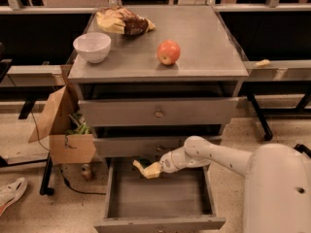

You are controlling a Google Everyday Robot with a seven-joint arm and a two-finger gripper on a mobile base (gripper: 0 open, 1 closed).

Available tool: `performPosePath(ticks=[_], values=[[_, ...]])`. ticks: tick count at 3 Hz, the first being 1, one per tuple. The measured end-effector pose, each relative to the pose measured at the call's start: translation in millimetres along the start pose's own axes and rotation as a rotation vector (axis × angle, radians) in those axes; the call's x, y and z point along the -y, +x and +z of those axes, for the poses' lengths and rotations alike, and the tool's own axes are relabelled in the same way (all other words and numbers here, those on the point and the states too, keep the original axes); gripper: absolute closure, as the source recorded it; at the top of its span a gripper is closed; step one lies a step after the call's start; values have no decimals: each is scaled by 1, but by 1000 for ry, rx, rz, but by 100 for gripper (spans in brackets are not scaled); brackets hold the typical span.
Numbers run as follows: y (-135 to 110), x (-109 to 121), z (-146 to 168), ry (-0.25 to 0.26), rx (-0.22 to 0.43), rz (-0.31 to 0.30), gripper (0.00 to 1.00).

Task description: Place sponge into bottom drawer

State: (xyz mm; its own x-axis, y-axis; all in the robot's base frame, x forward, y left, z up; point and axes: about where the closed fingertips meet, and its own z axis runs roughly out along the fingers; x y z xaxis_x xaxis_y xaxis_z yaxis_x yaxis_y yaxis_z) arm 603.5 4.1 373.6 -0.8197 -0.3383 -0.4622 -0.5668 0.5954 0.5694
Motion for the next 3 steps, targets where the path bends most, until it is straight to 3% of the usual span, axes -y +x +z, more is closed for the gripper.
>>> performPosePath(ticks=[1,2,3], values=[[18,37,50,30,-105,99,100],[32,58,72,54,-163,144,100],[51,76,79,76,-179,173,100]])
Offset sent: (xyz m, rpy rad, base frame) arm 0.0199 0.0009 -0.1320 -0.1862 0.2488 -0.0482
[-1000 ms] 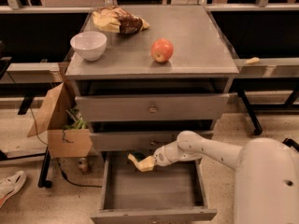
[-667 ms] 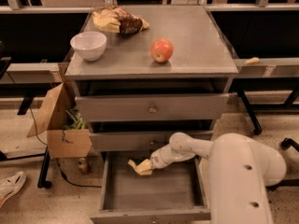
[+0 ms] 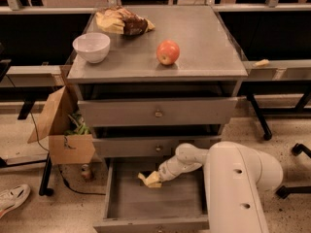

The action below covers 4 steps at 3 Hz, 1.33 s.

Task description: Place sponge into bottom drawer

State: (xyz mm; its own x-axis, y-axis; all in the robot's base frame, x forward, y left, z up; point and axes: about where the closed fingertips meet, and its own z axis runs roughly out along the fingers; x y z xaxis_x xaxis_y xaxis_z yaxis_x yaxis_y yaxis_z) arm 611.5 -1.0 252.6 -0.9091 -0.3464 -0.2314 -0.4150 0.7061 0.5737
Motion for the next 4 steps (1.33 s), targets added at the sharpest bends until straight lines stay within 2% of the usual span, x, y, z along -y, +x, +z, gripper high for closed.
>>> performPosePath(ticks=[1,2,4], values=[[14,17,4,23,-9,40,81],[22,26,9,46,-43,54,58],[26,30,11,47,-64,59,11]])
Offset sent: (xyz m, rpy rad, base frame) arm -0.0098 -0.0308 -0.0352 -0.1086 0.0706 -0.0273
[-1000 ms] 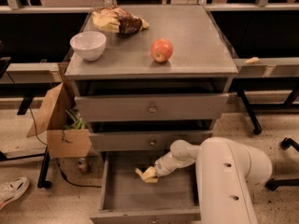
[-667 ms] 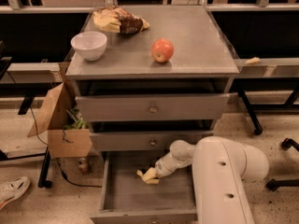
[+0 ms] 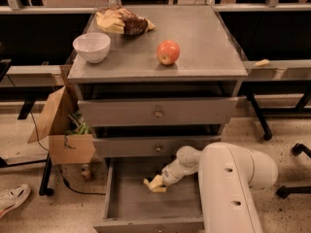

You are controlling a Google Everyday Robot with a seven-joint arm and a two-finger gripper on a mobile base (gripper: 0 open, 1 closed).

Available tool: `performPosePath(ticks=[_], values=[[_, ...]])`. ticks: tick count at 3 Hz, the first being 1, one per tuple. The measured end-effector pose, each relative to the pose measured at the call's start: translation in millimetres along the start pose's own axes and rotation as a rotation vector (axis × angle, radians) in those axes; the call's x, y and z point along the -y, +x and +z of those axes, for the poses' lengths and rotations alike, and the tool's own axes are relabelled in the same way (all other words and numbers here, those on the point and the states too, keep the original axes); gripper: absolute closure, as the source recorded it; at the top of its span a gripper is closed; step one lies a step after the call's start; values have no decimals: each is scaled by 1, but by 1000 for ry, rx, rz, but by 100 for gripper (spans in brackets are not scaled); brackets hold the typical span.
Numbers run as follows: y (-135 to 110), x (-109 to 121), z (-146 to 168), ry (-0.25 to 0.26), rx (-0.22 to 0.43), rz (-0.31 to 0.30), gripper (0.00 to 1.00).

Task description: Place sponge into bottom drawer

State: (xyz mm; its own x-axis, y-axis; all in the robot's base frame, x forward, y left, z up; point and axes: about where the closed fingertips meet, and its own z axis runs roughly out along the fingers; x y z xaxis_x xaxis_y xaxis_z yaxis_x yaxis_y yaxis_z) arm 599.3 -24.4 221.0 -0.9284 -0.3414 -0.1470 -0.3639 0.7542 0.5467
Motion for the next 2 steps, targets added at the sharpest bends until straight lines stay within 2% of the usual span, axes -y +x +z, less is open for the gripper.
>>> performPosePath(ticks=[1,2], values=[[0,0,0,0,0,0,0],[0,0,0,0,0,0,0]])
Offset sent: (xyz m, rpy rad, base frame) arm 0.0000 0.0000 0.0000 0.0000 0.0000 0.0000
